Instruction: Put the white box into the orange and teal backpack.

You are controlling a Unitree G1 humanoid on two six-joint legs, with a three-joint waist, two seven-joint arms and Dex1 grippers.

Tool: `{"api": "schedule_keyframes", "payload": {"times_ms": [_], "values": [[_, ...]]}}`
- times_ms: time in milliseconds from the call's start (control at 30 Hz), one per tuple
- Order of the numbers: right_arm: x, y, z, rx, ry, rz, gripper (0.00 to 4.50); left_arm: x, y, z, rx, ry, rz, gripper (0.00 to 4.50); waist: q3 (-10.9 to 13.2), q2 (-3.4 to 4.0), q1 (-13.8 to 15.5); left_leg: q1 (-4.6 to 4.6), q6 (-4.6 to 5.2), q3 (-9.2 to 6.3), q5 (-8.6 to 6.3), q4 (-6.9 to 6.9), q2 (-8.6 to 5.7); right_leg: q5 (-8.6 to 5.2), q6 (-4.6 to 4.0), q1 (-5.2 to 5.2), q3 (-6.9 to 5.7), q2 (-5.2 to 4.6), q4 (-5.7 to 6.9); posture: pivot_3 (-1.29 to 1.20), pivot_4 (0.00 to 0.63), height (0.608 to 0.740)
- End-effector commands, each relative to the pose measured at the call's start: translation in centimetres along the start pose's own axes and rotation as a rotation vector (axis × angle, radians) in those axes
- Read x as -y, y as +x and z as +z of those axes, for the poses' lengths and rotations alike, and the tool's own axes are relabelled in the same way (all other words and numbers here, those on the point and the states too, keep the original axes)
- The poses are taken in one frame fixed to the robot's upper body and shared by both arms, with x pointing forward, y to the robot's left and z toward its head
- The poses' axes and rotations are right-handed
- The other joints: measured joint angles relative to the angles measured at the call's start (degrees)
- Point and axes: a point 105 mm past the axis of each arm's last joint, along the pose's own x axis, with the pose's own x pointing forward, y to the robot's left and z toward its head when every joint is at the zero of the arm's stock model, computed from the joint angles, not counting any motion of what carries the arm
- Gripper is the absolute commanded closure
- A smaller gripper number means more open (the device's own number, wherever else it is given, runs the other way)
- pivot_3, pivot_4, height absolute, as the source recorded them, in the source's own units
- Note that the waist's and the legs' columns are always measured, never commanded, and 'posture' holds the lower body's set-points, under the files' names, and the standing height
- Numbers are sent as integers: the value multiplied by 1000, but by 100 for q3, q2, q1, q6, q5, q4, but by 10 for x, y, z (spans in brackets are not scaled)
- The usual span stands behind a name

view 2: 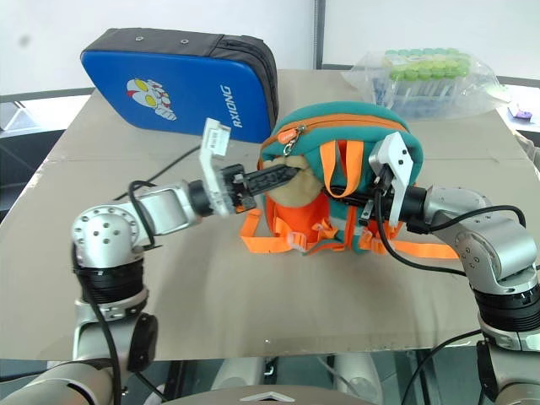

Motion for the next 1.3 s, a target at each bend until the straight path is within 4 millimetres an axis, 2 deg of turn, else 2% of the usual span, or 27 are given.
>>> {"api": "schedule_keyframes", "payload": {"times_ms": [33,100,200,367,400,567,667,733,800,867,967,1033,1067,1167,1233,1267,1300], "values": [[35,-20,36,156,4,-178,4500,7,-34,32,90,22,-55,4151,0,0,-14,-1,0,1,0,0,0,0,0,0,0,0,0,0,150,740],[50,-28,46,211,31,-251,4500,4,-53,40,105,6,-50,4176,0,1,-45,0,0,2,0,0,0,0,0,-1,1,0,1,0,150,740],[70,-39,54,273,75,-361,4500,-7,-73,30,71,-40,6,4176,0,2,-83,-1,0,2,0,-5,1,0,0,-2,0,0,-5,0,150,740],[83,-53,65,359,121,-464,4500,-17,-84,9,72,-135,55,4177,1,1,-61,-13,0,2,0,-7,2,-1,0,-8,-4,-7,-11,0,150,740],[85,-56,67,380,129,-485,4500,-23,-86,2,79,-164,80,4177,1,1,-66,-11,0,4,0,-9,2,0,0,-8,-3,-8,-12,0,150,740],[99,-73,77,458,162,-604,4500,-74,-91,-66,-40,-273,405,4177,1,2,-87,-4,0,13,0,-10,1,0,0,-7,5,-12,-6,0,150,740],[102,-82,83,502,186,-633,4500,-95,-89,-82,1,-305,521,4177,0,2,-20,-5,0,10,0,-9,-1,0,-1,-6,2,-11,-7,0,150,740],[103,-86,86,518,190,-646,4500,-96,-84,-80,31,-317,511,4177,-1,0,26,-5,1,11,0,-5,-2,1,-2,-4,3,-11,-6,0,150,740],[99,-91,92,539,180,-639,4500,-95,-70,-70,57,-275,484,4177,-1,0,63,-6,1,11,0,-2,-2,2,-3,-4,3,-11,-6,0,150,740],[89,-91,100,570,165,-600,4500,-94,-57,-49,77,-183,458,4177,-1,0,108,-9,1,9,0,-2,-6,2,-3,-4,1,-12,-7,0,150,740],[74,-85,108,590,133,-535,4500,-91,-52,-15,145,-78,424,4177,0,1,59,-12,2,9,0,-3,-11,2,-2,-5,4,-12,-10,0,150,740],[58,-76,106,550,98,-481,4500,-88,-50,8,169,0,411,4177,0,1,31,-15,2,10,0,-7,-11,2,-1,-9,4,-12,-12,0,150,740],[53,-72,103,526,83,-461,4500,-87,-50,13,165,30,411,4177,1,2,13,-14,2,11,0,-8,-9,2,-1,-12,4,-11,-11,0,150,740],[38,-59,83,385,22,-429,4500,-85,-46,13,93,123,408,4177,0,4,-54,-15,2,13,0,-26,-3,-1,0,-22,4,-8,-12,0,150,740],[29,-44,45,209,-16,-429,4500,-76,-35,3,41,210,358,4177,-1,5,-73,-15,2,15,0,-31,-1,-3,3,-22,3,-8,-15,0,150,740],[31,-42,26,123,-47,-460,4500,-74,-30,-3,21,253,347,4177,-3,3,-73,-16,2,15,0,-33,0,-4,3,-23,2,-8,-17,0,150,740],[35,-44,12,57,-76,-498,4170,-73,-27,-9,1,300,340,4177,-3,3,-74,-16,2,15,0,-33,0,-4,4,-21,2,-8,-21,0,150,740]]}}
